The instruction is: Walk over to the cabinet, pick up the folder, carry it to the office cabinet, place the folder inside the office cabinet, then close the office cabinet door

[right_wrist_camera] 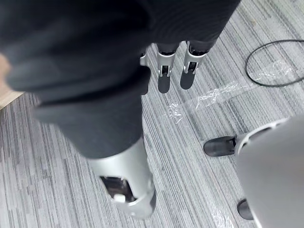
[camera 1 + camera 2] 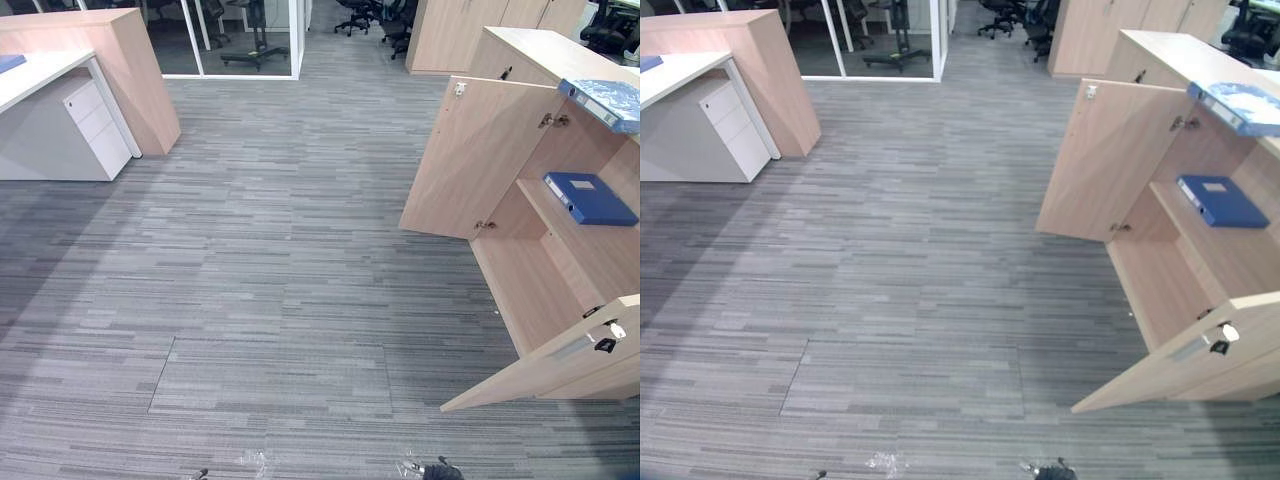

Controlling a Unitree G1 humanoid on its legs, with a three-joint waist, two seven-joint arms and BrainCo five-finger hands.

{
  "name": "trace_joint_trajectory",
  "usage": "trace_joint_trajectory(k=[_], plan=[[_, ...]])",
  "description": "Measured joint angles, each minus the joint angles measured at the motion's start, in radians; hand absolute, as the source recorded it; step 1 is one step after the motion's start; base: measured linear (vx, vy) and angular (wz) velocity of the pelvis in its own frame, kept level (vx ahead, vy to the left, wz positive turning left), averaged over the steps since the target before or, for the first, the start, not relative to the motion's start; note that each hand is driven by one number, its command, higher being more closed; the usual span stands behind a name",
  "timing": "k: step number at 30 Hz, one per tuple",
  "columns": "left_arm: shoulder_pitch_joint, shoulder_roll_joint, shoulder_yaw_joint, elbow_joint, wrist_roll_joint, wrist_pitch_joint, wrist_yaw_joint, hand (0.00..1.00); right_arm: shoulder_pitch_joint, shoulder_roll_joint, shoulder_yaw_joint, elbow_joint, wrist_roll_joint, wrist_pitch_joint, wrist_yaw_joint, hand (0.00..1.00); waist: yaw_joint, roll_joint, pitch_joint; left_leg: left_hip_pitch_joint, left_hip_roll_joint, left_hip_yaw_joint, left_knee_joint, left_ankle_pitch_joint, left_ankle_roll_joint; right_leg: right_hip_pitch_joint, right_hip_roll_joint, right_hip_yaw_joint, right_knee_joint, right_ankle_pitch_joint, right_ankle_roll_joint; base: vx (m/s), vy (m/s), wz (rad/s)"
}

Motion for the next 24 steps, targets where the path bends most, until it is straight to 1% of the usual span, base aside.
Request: trace_joint_trajectory(k=[4,9,24], plan=[[-0.001,0.002,-0.002,0.008,-0.019,-0.008,-0.023,0.00,-0.008,0.003,0.000,0.006,0.000,0.000,0.003,0.00,-0.001,-0.002,0.001,0.000,-0.010,-0.001,-0.004,0.008,0.009,-0.001,-0.011,0.000,-0.005,-0.002,0.005,-0.05,0.034,0.02],[-0.001,0.005,-0.003,0.017,-0.050,-0.013,-0.040,0.00,-0.008,0.002,0.000,0.006,0.000,0.001,0.016,0.00,-0.001,-0.004,0.002,0.011,-0.012,-0.002,-0.034,0.025,0.011,-0.003,-0.013,-0.002,-0.005,-0.002,0.007,-0.03,0.014,0.00],[-0.002,0.008,-0.001,0.017,-0.019,-0.013,-0.038,0.00,-0.023,0.002,-0.002,0.006,0.000,0.001,0.019,0.00,-0.017,-0.009,0.005,0.013,-0.015,-0.011,-0.044,0.025,0.012,-0.004,-0.016,-0.009,-0.005,-0.001,0.005,0.00,0.001,0.00]])
